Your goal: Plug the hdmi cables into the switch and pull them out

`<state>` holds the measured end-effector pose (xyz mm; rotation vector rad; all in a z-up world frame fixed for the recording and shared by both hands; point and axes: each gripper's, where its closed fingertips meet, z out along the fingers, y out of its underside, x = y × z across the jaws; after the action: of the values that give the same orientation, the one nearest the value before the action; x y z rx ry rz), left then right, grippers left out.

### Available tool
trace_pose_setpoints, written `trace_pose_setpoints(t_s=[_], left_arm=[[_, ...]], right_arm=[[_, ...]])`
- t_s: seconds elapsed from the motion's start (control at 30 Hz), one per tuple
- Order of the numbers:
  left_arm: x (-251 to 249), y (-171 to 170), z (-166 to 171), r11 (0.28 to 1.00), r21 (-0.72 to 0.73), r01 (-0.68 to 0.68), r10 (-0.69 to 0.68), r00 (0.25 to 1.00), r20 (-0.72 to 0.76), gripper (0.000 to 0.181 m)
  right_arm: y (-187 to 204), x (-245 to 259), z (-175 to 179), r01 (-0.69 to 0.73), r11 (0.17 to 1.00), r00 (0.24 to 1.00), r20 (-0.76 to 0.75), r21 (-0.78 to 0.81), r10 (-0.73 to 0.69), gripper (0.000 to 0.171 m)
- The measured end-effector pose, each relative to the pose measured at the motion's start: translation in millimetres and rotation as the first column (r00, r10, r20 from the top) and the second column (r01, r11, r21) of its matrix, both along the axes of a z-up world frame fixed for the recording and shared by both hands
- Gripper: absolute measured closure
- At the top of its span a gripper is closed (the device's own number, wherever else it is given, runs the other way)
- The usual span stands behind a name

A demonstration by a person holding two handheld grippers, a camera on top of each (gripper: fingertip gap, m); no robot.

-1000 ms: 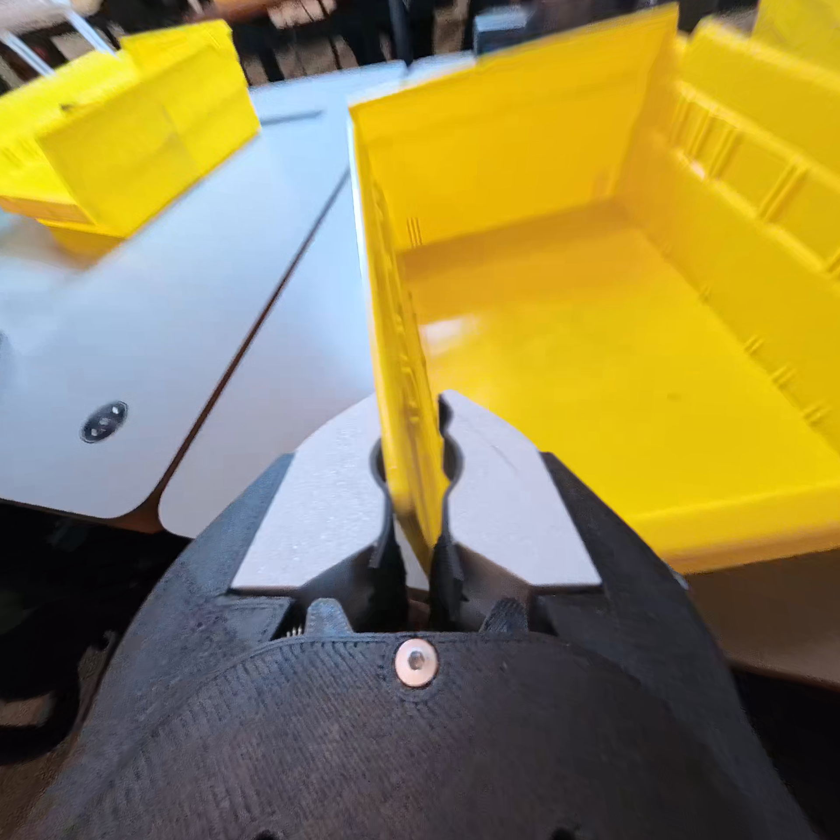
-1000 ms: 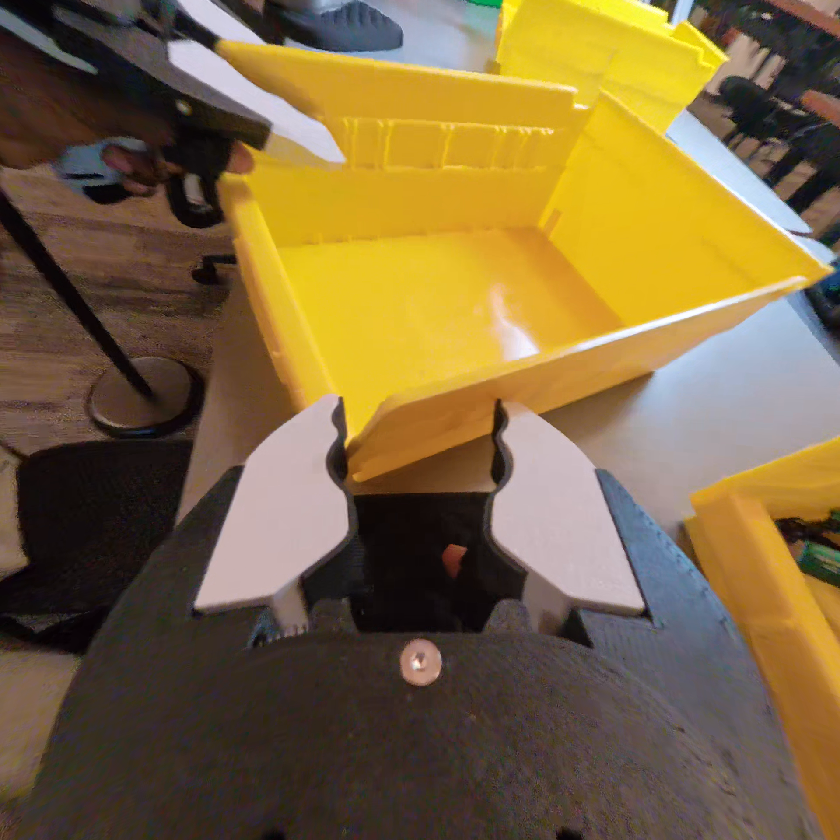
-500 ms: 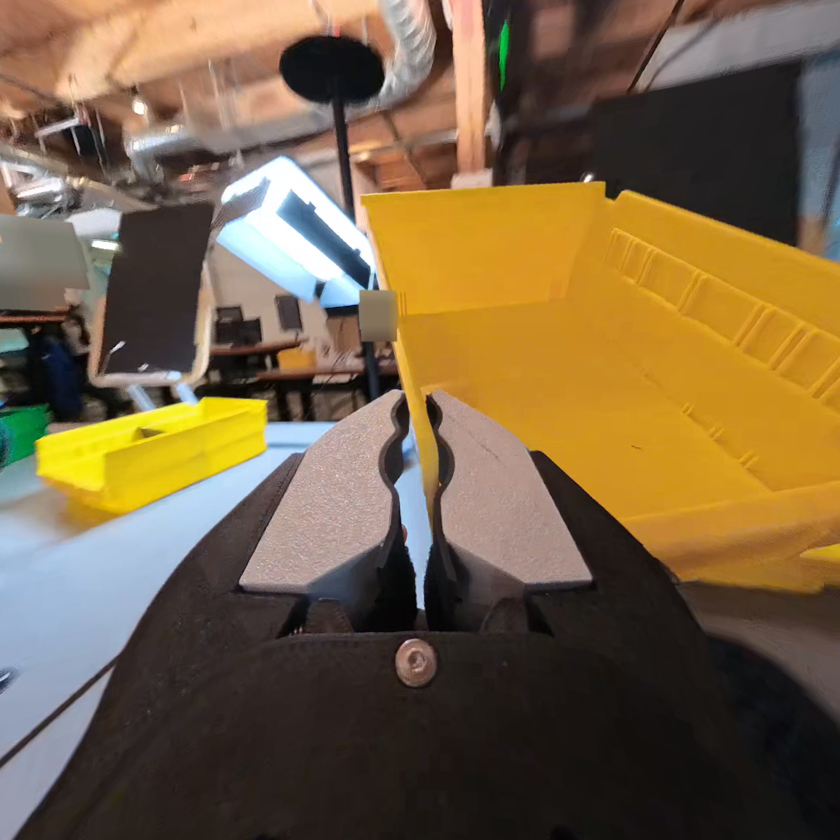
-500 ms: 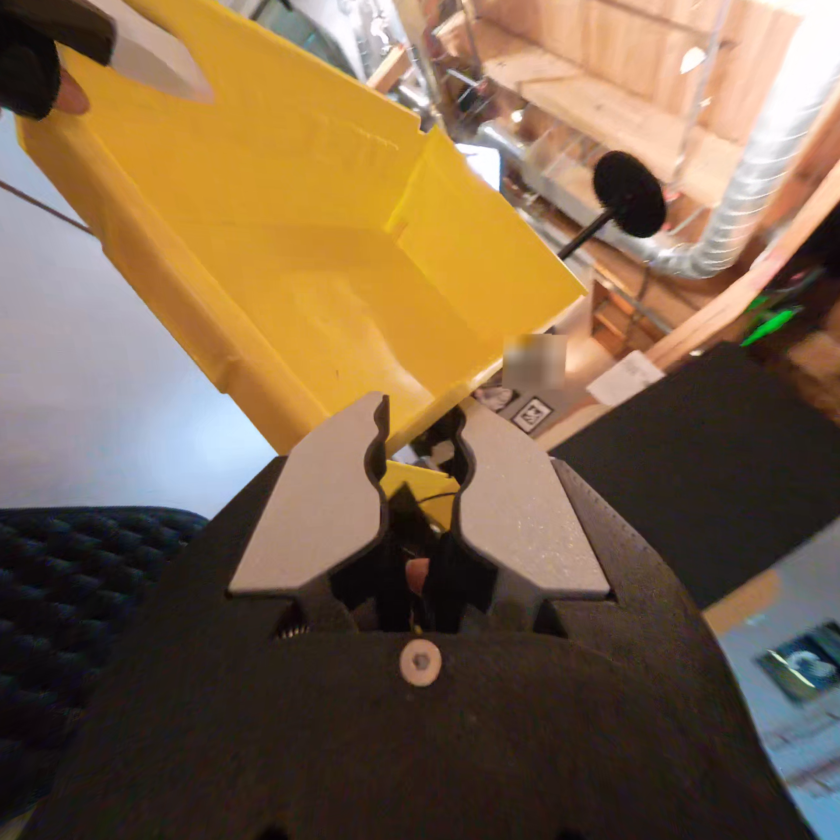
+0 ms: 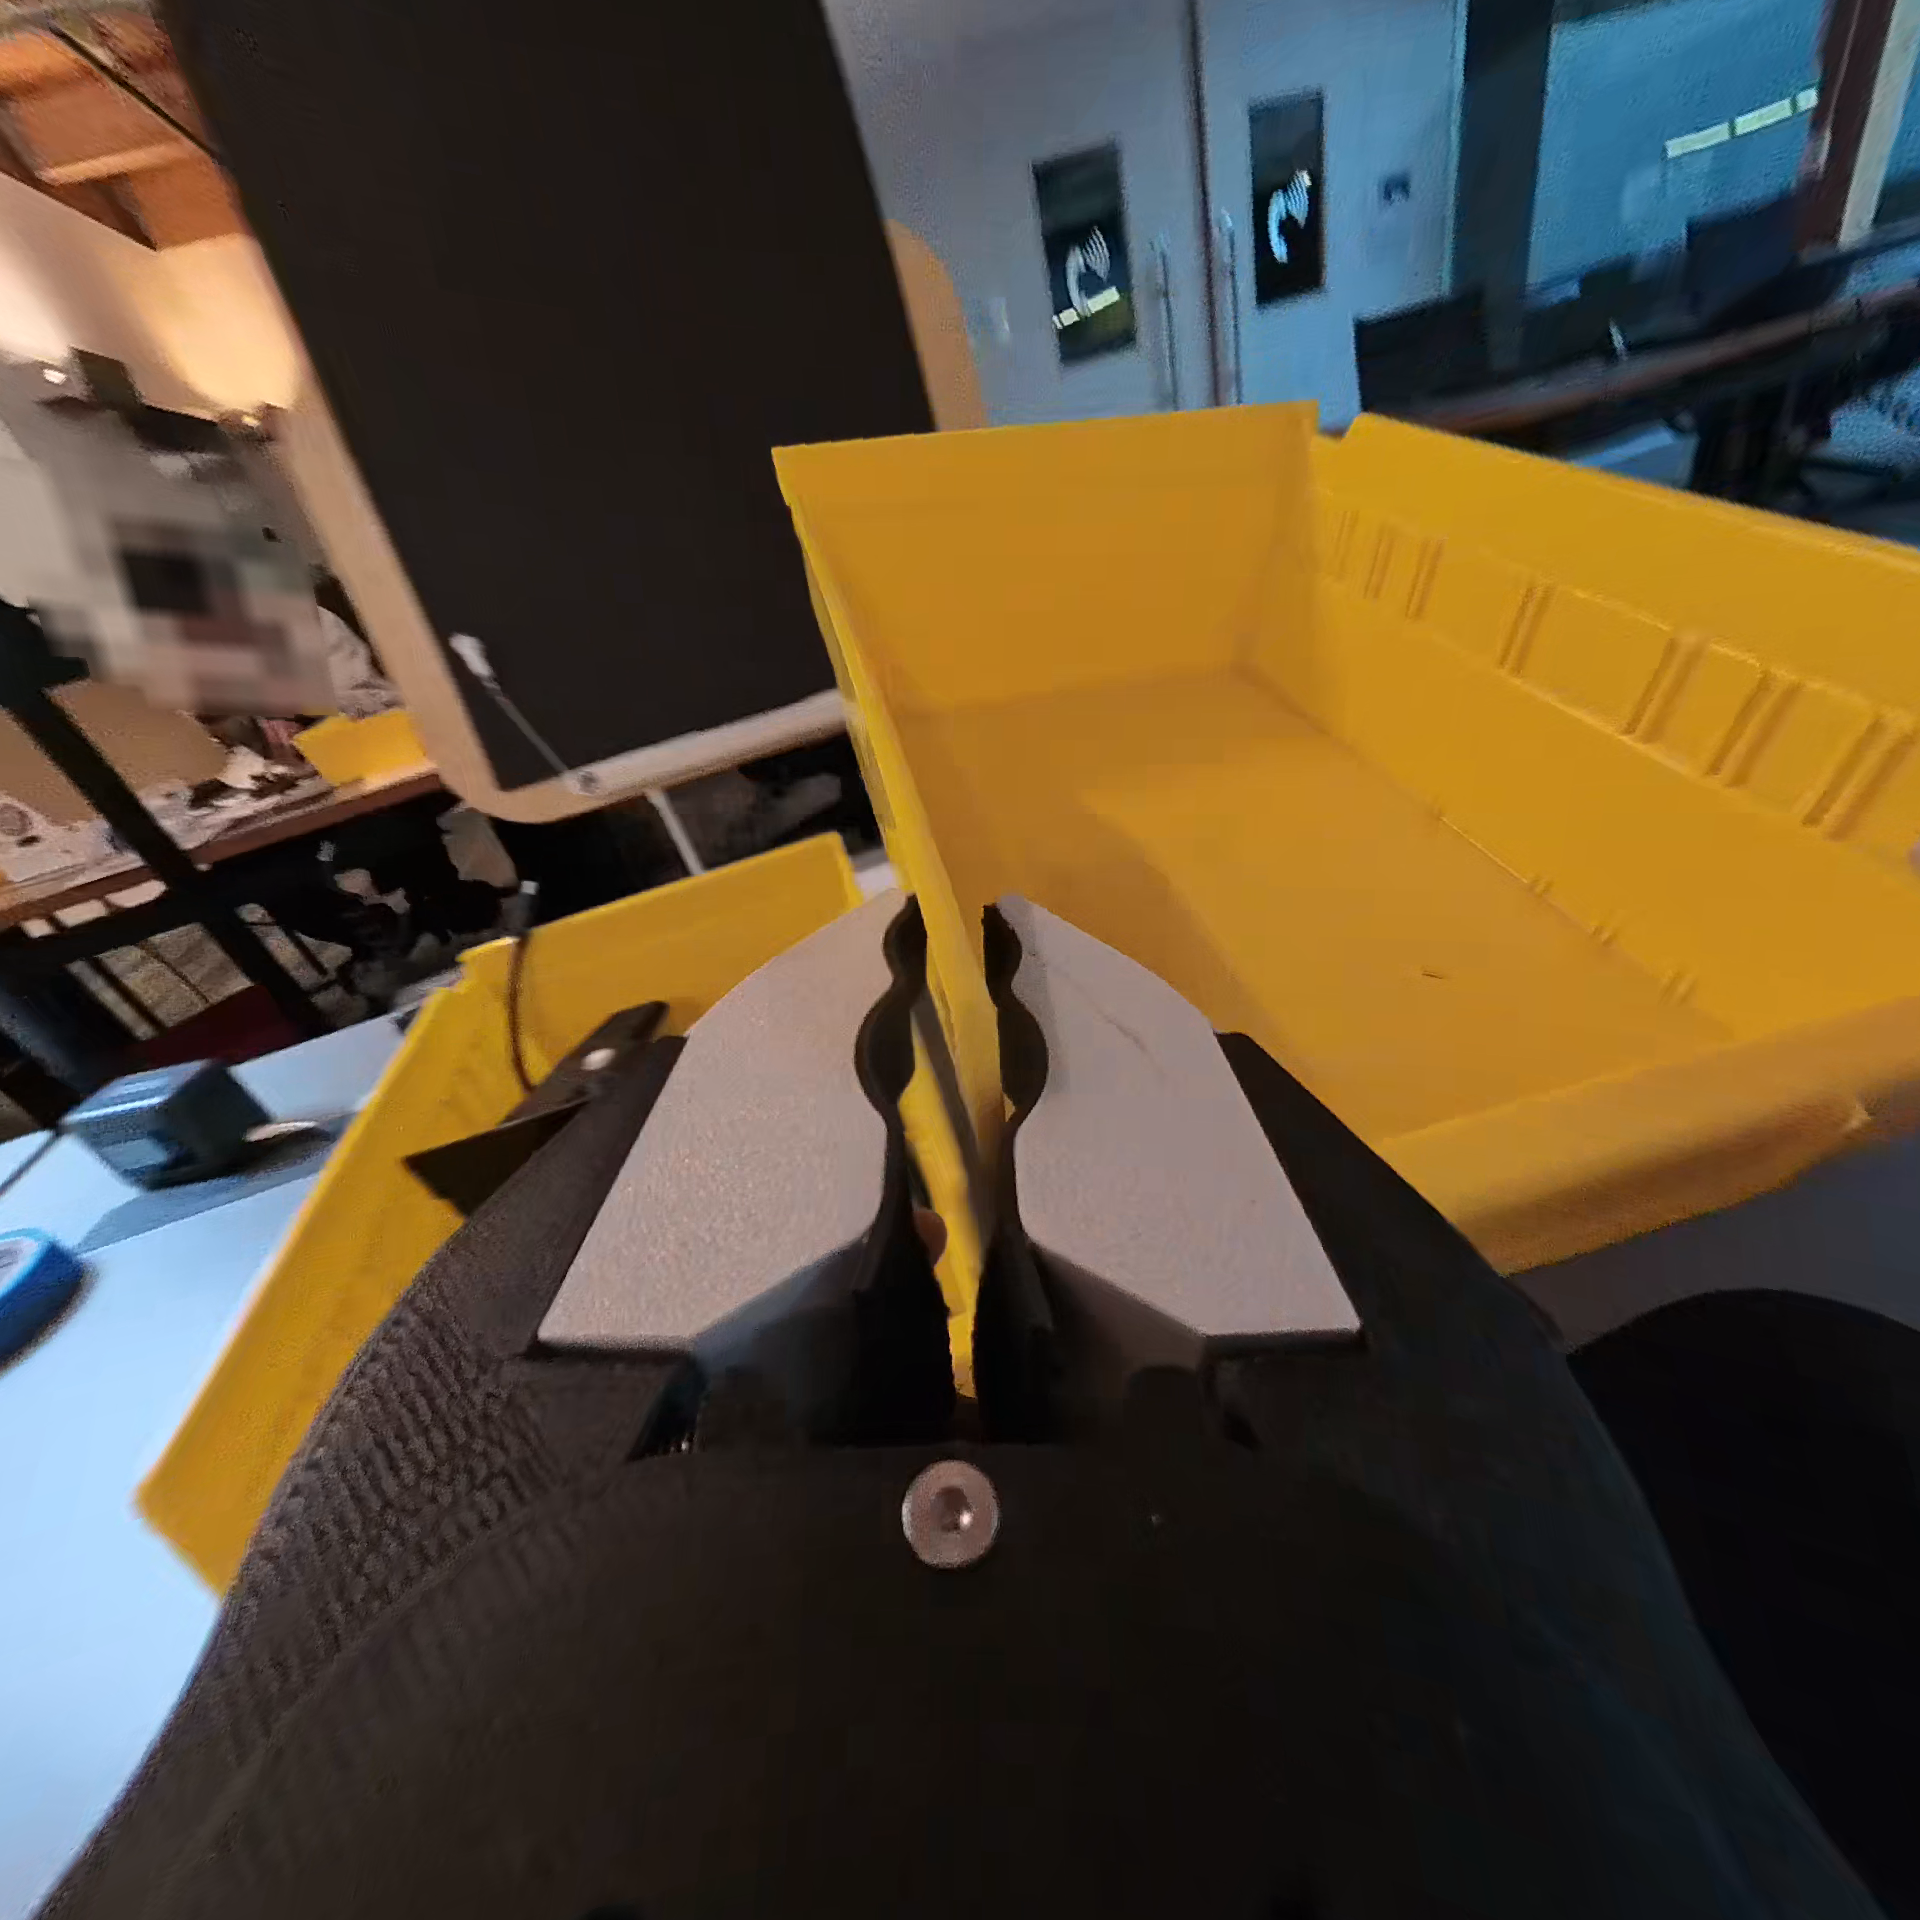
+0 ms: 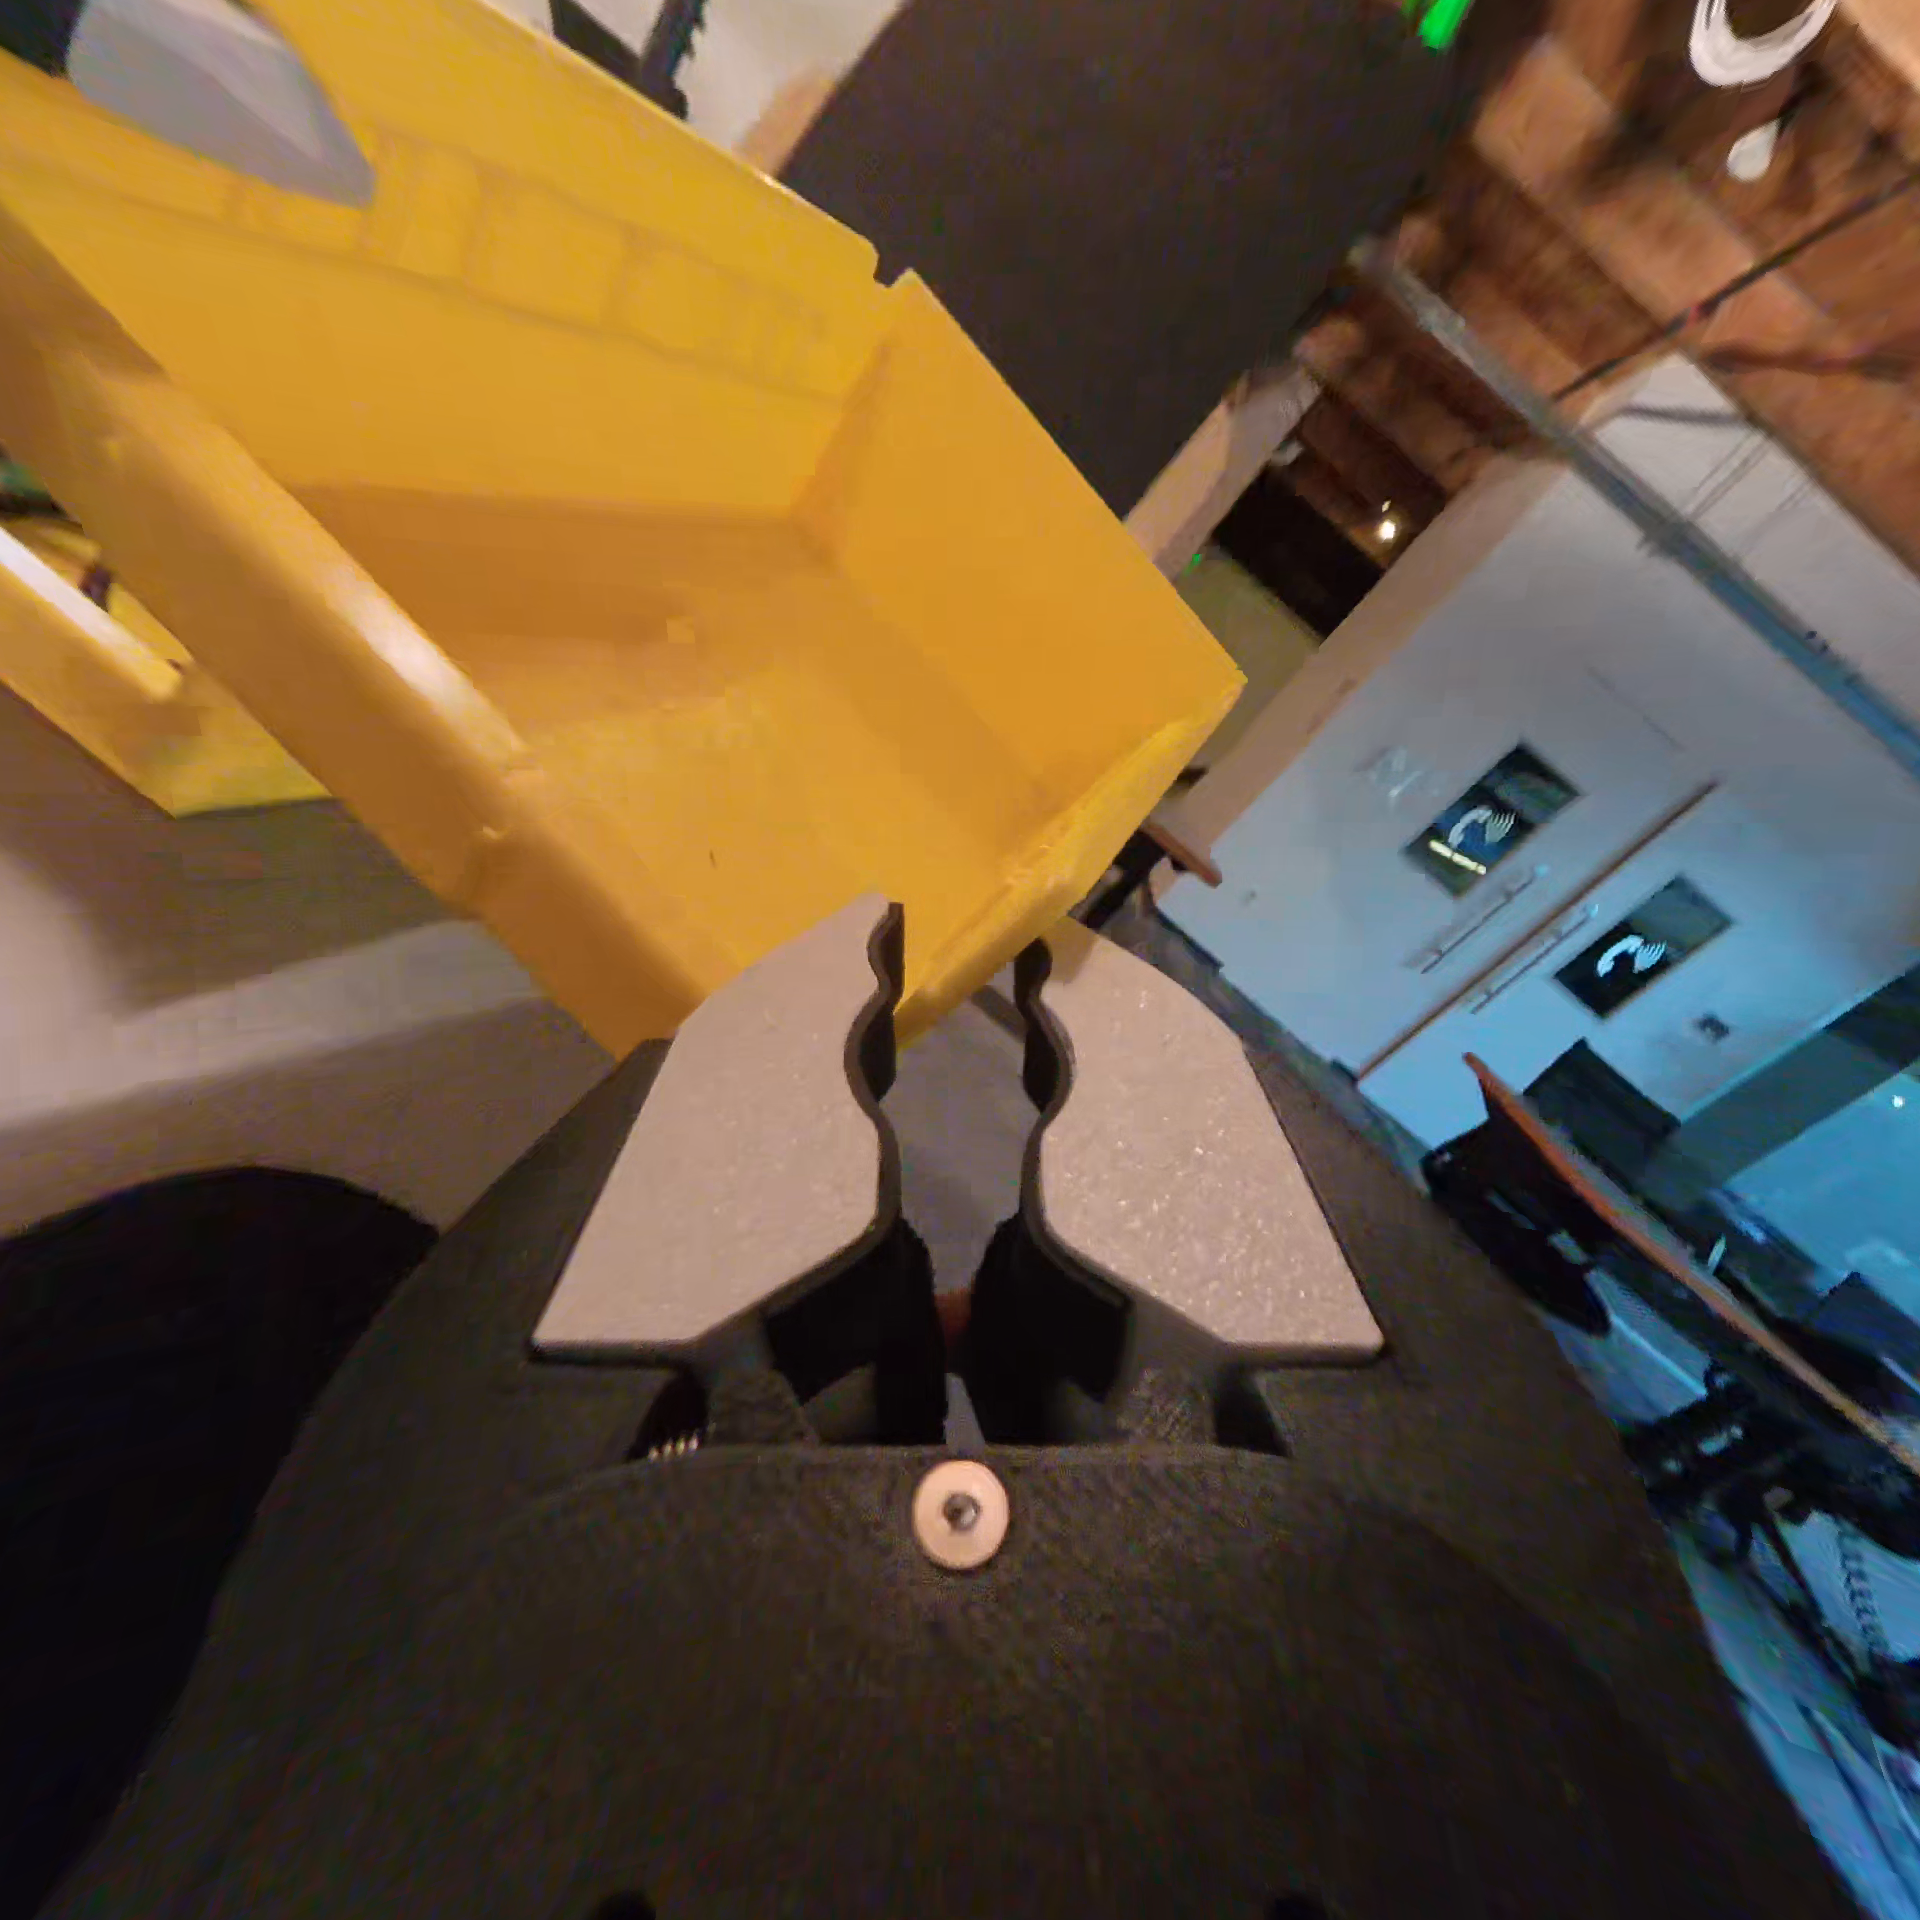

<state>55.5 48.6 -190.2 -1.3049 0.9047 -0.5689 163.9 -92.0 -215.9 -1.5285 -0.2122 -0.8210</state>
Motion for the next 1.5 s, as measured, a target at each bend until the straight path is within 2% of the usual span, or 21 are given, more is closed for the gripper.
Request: trace_pose_setpoints(t_s=[0.13,0.4,0.53,0.57,0.63,0.67,0.77,0.8,0.87,0.93,0.97,1.03,1.13,1.2,1.33,1.4,1.47,1.5], left_arm=[[45,-3,-36,0.997,-0.06,0.042,-0.047,0.995,-0.086,0.171],[85,-12,-86,0.987,-0.119,0.112,-0.135,0.967,-0.216,0.163],[90,-19,-118,0.978,-0.129,0.164,-0.2,0.916,-0.348,0.151],[89,-24,-125,0.972,-0.128,0.196,-0.231,0.89,-0.393,0.142],[78,-32,-122,0.964,-0.108,0.244,-0.266,0.86,-0.435,0.115],[68,-36,-116,0.961,-0.098,0.259,-0.276,0.853,-0.443,0.107],[20,-47,-91,0.945,-0.011,0.328,-0.305,0.867,-0.394,0.103],[0,-43,-82,0.945,0.058,0.323,-0.282,0.889,-0.362,0.103],[-43,-23,-76,0.947,0.171,0.273,-0.194,0.907,-0.373,0.101],[-81,0,-103,0.955,0.135,0.262,-0.15,0.825,-0.544,0.087],[-94,12,-114,0.959,0.115,0.26,-0.139,0.781,-0.609,0.086],[-105,33,-126,0.946,0.145,0.29,-0.115,0.717,-0.687,0.092],[-99,69,-131,0.922,0.243,0.301,-0.033,0.688,-0.725,0.106],[-90,84,-137,0.905,0.267,0.331,-0.022,0.664,-0.748,0.116],[-80,109,-158,0.895,0.264,0.36,0.021,0.557,-0.83,0.126],[-82,115,-173,0.903,0.222,0.368,0.01,0.498,-0.867,0.143],[-82,117,-174,0.913,0.214,0.347,0.008,0.51,-0.86,0.145],[-86,119,-174,0.923,0.197,0.331,0.003,0.505,-0.863,0.145]], right_arm=[[-11,39,-42,0.074,0.992,0.994,-0.069,-0.103,-0.082,0.15],[-23,78,-85,0.204,0.927,0.967,-0.081,-0.316,-0.241,0.15],[-28,88,-99,0.239,0.896,0.954,-0.081,-0.375,-0.288,0.15],[-29,90,-102,0.231,0.894,0.955,-0.086,-0.385,-0.283,0.151],[-32,92,-99,0.2,0.919,0.956,-0.136,-0.339,-0.259,0.145],[-36,92,-93,0.187,0.937,0.956,-0.166,-0.295,-0.243,0.134],[-43,78,-68,0.097,0.981,0.984,-0.13,-0.169,-0.119,0.102],[-46,70,-60,0.073,0.986,0.993,-0.083,-0.15,-0.086,0.099],[-48,53,-55,0.037,0.982,0.999,0.012,-0.184,-0.036,0.102],[-42,36,-70,-0.017,0.948,0.997,0.066,-0.319,0.04,0.104],[-37,27,-83,-0.05,0.912,0.993,0.077,-0.408,0.089,0.105],[-27,18,-104,-0.055,0.837,0.982,0.124,-0.544,0.145,0.108],[-15,18,-123,0.005,0.755,0.969,0.189,-0.656,0.157,0.112],[-9,19,-128,0.018,0.736,0.965,0.203,-0.677,0.163,0.121],[-8,22,-132,0.018,0.702,0.962,0.204,-0.712,0.183,0.125],[-13,29,-137,0.039,0.656,0.964,0.202,-0.754,0.175,0.124],[-19,38,-148,0.07,0.592,0.968,0.199,-0.803,0.154,0.116],[-18,45,-147,0.107,0.599,0.966,0.226,-0.794,0.126,0.123]])
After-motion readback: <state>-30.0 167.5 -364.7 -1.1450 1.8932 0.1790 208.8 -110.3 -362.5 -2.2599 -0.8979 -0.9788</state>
